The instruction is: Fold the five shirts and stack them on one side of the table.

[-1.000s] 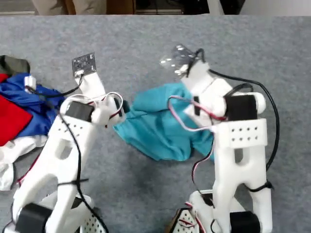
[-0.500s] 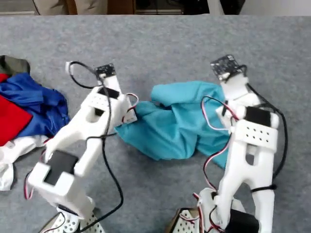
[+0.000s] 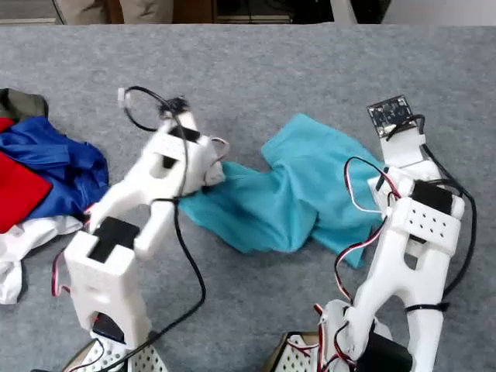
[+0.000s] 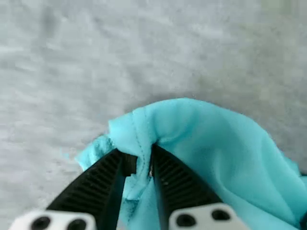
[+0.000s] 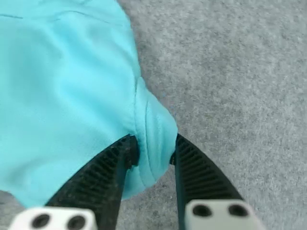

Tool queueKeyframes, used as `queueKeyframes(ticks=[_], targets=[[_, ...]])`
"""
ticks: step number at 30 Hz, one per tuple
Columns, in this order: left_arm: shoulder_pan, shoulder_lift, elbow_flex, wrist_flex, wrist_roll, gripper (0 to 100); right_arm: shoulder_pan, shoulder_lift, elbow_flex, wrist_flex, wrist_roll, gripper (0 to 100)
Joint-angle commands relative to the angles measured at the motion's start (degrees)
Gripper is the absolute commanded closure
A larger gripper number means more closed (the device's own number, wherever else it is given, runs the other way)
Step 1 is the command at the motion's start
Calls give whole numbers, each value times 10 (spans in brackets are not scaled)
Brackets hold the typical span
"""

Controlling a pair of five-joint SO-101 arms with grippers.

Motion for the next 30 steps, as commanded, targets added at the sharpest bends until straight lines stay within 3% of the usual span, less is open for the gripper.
queueKeyframes(ticks=[1,8,14,24,30], targets=[[-76,-56,-70,65,-96,982,29,-19,-5,-4,6,862],[-230,-117,-154,169,-200,982,41,-18,-74,68,10,861],[-298,-138,-181,244,-269,982,1,-15,-158,132,6,860],[-292,-136,-176,316,-273,982,-169,5,-225,115,-18,860],[-266,-137,-109,309,-272,982,-268,191,-312,31,-60,864]])
